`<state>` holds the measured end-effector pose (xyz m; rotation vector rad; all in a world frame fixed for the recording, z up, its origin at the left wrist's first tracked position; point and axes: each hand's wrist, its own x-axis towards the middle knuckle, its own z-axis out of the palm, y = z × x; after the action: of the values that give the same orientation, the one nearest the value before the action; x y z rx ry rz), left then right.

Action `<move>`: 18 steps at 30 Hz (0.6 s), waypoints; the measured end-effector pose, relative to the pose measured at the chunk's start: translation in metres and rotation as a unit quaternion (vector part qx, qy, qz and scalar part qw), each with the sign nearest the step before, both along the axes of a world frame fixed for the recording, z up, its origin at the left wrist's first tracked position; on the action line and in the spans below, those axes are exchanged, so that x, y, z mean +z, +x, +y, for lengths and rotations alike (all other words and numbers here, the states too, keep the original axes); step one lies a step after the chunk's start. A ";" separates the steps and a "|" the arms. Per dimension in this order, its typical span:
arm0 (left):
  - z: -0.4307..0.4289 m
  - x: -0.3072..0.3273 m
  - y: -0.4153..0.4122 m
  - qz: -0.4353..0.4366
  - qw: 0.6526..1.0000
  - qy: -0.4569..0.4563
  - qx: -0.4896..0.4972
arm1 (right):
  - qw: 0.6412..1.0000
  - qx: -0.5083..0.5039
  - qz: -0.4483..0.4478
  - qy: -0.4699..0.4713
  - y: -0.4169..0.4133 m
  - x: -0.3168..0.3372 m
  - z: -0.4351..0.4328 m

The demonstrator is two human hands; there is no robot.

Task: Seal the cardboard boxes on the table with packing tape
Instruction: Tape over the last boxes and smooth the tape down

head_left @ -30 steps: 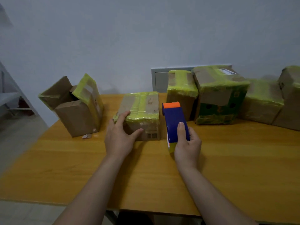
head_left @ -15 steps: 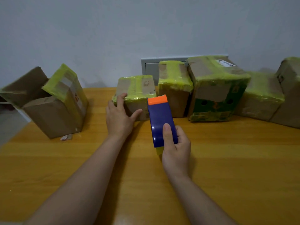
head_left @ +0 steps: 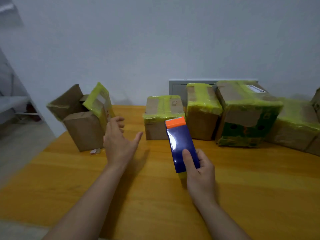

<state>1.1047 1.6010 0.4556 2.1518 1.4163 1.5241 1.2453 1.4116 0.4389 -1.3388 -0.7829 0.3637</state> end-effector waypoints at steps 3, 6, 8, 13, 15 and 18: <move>0.006 0.015 -0.047 -0.082 0.988 0.052 0.121 | 0.999 0.034 -0.015 -0.014 -0.004 0.003 0.001; 0.018 0.028 -0.077 -0.163 0.965 -0.019 0.205 | 0.998 0.054 -0.025 -0.024 -0.004 0.005 -0.001; 0.027 0.037 -0.082 -0.155 0.959 -0.063 0.227 | 0.998 0.057 -0.024 -0.030 -0.004 0.006 -0.001; 0.045 0.045 -0.065 -0.105 0.956 -0.158 0.225 | 0.997 0.065 -0.002 -0.046 -0.001 0.006 -0.001; 0.050 0.046 -0.061 -0.106 0.952 -0.177 0.226 | 0.997 0.067 0.008 -0.043 0.000 0.006 -0.001; 0.055 0.046 -0.063 -0.140 0.949 -0.175 0.221 | 0.997 0.070 0.016 -0.039 0.001 0.006 0.000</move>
<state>1.0418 1.6564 0.5016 1.4145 1.9687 1.4837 1.2465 1.4115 0.4449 -1.3506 -0.8453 0.5288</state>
